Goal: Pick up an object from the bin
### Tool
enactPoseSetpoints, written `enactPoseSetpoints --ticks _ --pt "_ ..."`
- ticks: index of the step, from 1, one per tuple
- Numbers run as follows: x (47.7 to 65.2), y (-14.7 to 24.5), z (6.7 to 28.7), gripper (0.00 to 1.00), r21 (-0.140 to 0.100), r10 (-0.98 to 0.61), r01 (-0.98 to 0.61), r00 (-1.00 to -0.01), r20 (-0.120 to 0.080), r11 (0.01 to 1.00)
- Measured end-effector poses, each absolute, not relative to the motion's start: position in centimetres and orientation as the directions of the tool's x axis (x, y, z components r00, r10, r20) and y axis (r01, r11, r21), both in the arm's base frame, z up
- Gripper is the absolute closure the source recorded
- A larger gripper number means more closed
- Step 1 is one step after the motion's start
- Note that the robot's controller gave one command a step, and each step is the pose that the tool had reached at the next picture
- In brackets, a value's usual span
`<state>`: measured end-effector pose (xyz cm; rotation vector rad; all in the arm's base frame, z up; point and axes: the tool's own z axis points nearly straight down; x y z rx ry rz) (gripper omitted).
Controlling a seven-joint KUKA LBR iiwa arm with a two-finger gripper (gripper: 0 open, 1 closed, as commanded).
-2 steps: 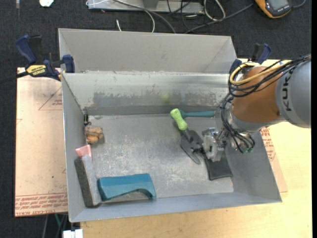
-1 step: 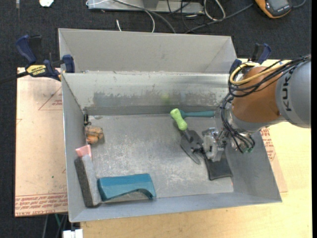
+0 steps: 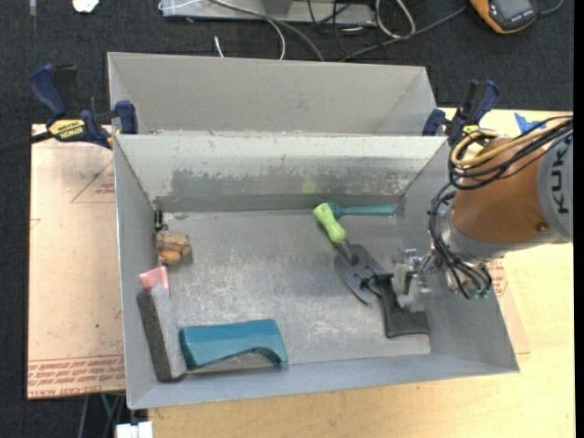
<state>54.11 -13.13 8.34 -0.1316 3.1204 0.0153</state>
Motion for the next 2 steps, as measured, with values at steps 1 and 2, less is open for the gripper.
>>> enactPoseSetpoints --ticks 1,2 --pt "54.78 -14.12 8.18 0.00 0.008 -0.122 -0.122 -0.992 -0.024 0.993" --pt "54.79 -14.11 8.18 1.00 0.009 -0.121 -0.122 -0.992 -0.025 0.993"
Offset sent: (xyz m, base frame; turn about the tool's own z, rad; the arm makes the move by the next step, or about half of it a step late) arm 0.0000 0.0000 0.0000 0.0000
